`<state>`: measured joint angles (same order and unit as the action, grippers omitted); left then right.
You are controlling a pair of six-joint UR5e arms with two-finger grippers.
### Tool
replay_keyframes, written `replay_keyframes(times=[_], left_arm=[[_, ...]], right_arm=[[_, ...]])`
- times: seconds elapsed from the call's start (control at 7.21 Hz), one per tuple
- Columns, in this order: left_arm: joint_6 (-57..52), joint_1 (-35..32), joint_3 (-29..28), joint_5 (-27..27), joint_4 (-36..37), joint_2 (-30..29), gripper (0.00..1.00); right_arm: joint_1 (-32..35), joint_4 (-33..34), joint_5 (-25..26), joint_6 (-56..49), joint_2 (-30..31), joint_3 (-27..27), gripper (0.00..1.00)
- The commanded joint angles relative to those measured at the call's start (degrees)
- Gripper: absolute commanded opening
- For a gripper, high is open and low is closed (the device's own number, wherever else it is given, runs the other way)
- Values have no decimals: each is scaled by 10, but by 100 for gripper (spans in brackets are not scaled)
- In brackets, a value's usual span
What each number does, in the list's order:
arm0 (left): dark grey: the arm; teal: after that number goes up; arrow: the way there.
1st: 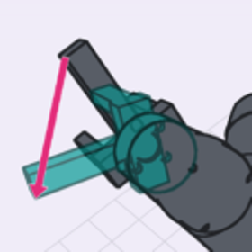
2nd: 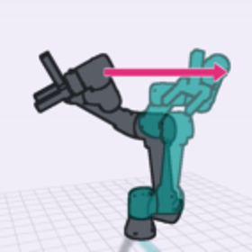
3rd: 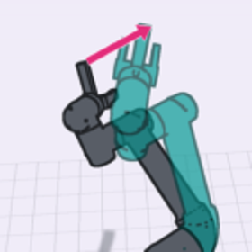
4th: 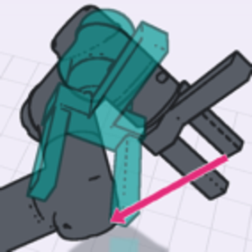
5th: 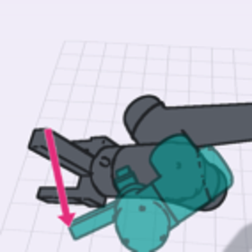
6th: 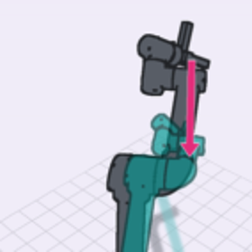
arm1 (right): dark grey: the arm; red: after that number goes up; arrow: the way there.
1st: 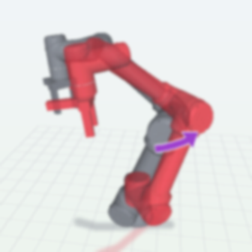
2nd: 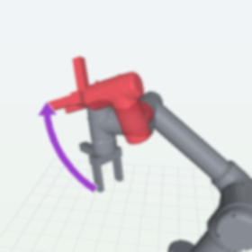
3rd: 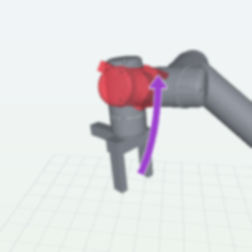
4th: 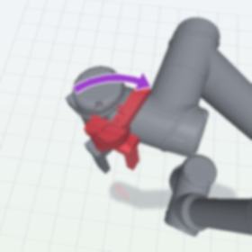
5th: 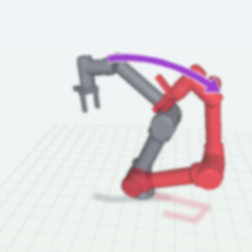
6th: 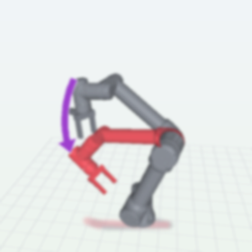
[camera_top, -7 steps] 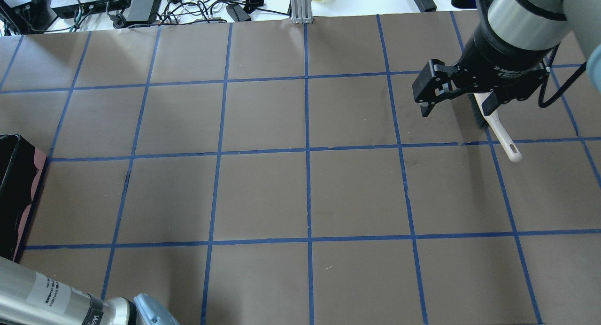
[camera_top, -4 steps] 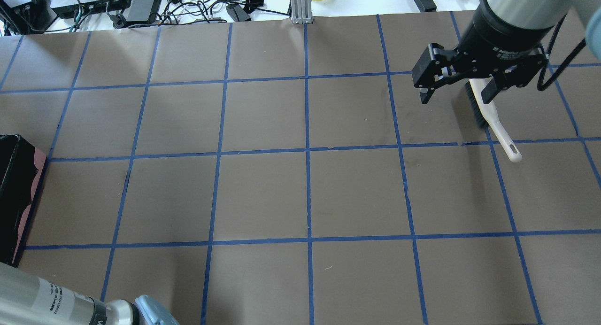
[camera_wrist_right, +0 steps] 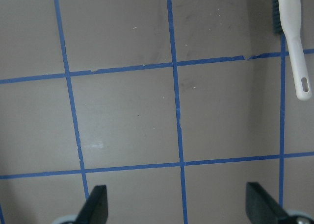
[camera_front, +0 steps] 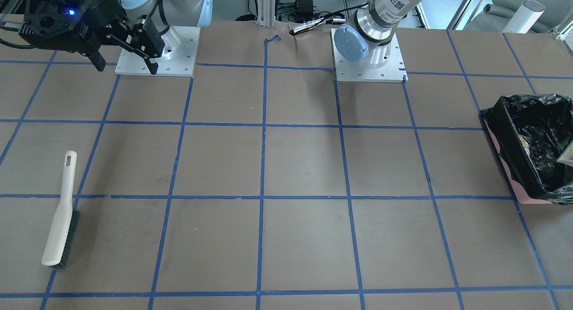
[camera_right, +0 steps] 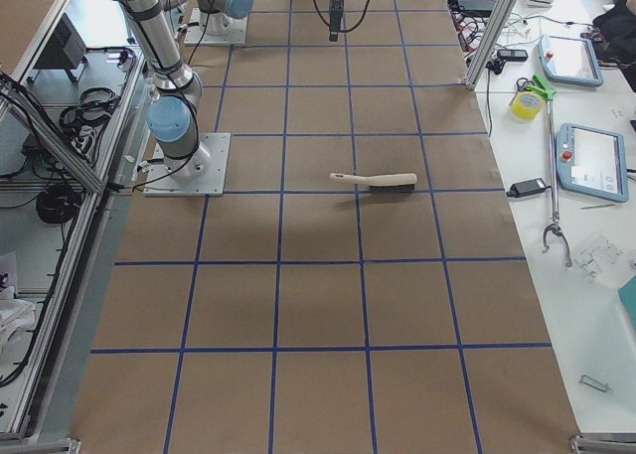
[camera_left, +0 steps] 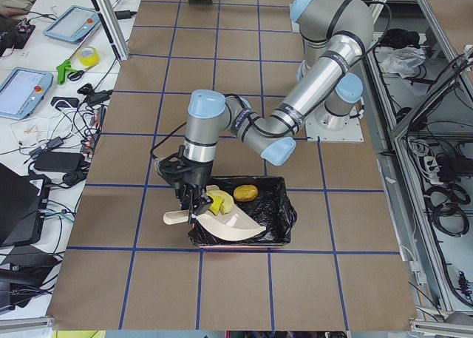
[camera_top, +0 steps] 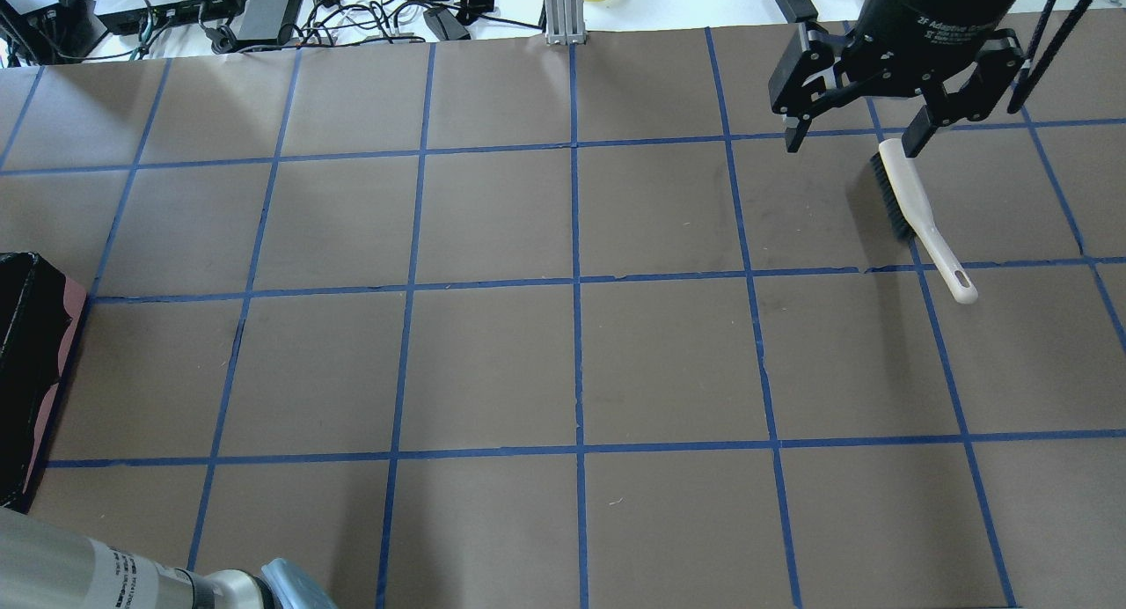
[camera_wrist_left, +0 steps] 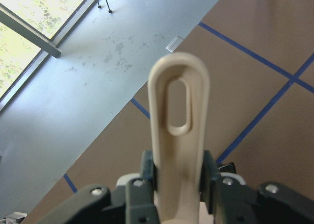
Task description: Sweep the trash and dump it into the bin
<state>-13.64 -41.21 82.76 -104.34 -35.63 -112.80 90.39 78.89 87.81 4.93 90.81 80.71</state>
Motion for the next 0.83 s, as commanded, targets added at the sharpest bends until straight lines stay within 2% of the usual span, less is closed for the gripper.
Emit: replay_keyframes(times=[0.0, 0.14, 0.28, 0.69], left_arm=[[-33, -3, 29, -1, 51, 19, 0], [-41, -3, 44, -1, 92, 19, 0], [-58, -3, 55, 0, 127, 19, 0], [-80, -3, 64, 2, 163, 21, 0]], right_arm=[[0, 67, -2, -6, -4, 8, 100], [0, 89, 5, -6, 0, 33, 100], [0, 152, 4, -7, 6, 58, 100], [0, 162, 5, -8, 9, 65, 100]])
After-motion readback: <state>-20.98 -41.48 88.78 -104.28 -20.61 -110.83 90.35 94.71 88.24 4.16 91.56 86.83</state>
